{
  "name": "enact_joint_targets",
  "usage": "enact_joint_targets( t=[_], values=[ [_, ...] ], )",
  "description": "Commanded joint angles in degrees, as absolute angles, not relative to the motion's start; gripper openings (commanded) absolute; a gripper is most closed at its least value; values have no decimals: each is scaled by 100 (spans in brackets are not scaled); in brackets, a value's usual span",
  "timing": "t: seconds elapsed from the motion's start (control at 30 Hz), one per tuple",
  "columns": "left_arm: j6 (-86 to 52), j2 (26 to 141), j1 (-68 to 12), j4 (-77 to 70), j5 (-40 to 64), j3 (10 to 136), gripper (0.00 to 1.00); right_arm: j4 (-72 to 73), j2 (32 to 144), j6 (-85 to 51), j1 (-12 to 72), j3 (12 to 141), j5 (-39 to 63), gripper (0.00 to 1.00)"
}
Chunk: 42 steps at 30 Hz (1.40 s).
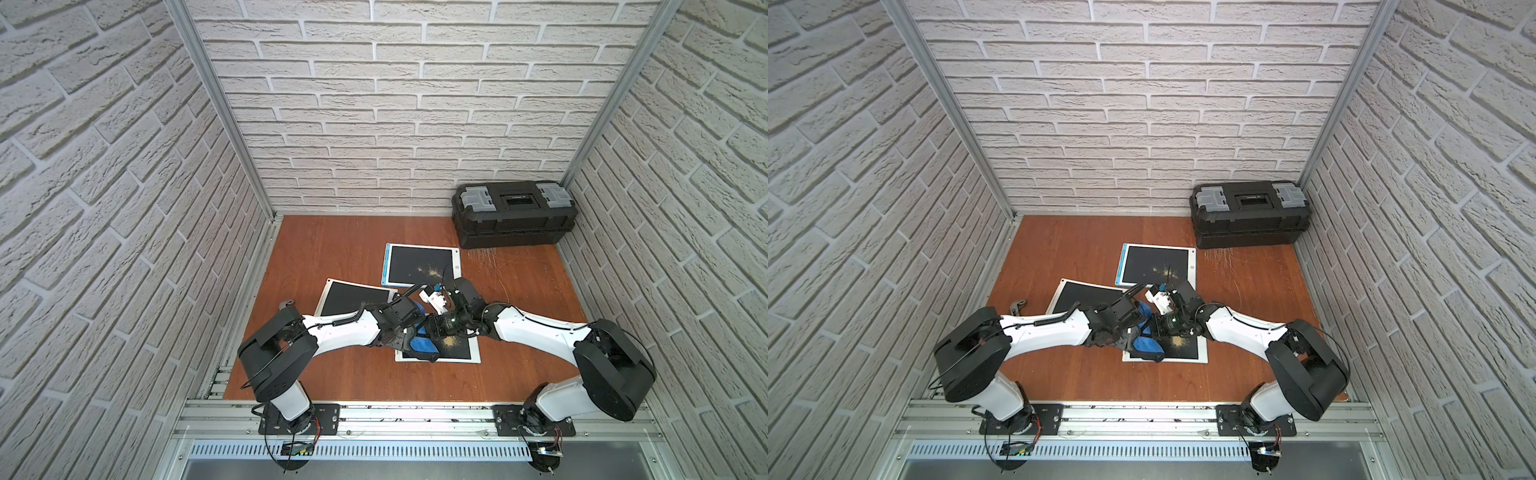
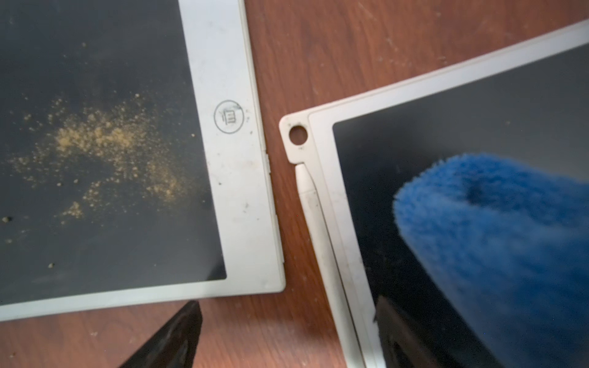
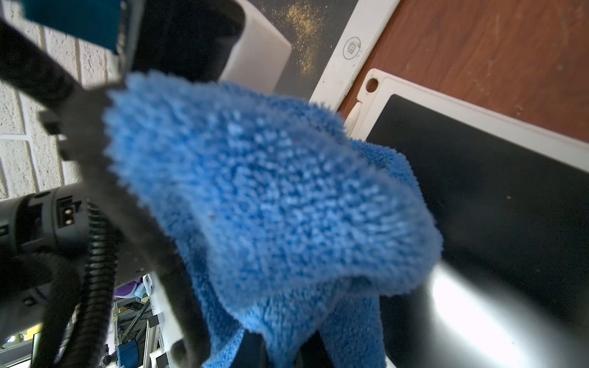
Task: Wipe the drawing tablet
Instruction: Wipe the dirt from the drawing tablet.
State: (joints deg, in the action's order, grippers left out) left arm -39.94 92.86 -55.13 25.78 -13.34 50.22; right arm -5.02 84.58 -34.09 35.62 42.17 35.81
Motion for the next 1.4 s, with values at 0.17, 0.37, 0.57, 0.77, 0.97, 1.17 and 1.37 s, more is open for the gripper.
enact_joint_targets(
  t=[0.17,0.37,0.57,0.77,0.97,1.17,1.37],
  values=[
    [-3942,9486,-5638,2632,-1214,5015,88,-299,9157,-3437,3383,4137,2740,3],
    [-4091,9263,-5638,2280,-996,4708,88,-134,9512,-3518,3139,3953,2634,3],
    [-4148,9131,-5634,2126,-871,4561,88,-217,9672,-3515,3104,3955,2438,3],
    [-4122,9323,-5634,2208,-920,4575,88,-637,9465,-3359,3103,4015,2014,3],
    [-4090,9546,-5635,2386,-958,4655,88,-1271,9299,-3071,3103,4166,1469,3],
    [-4074,9727,-5641,2506,-845,4673,87,-1777,9224,-2850,3104,4271,921,3],
    [-4088,9822,-5549,2514,-759,4626,87,-1992,9176,-2730,3104,4273,726,3]
  ],
)
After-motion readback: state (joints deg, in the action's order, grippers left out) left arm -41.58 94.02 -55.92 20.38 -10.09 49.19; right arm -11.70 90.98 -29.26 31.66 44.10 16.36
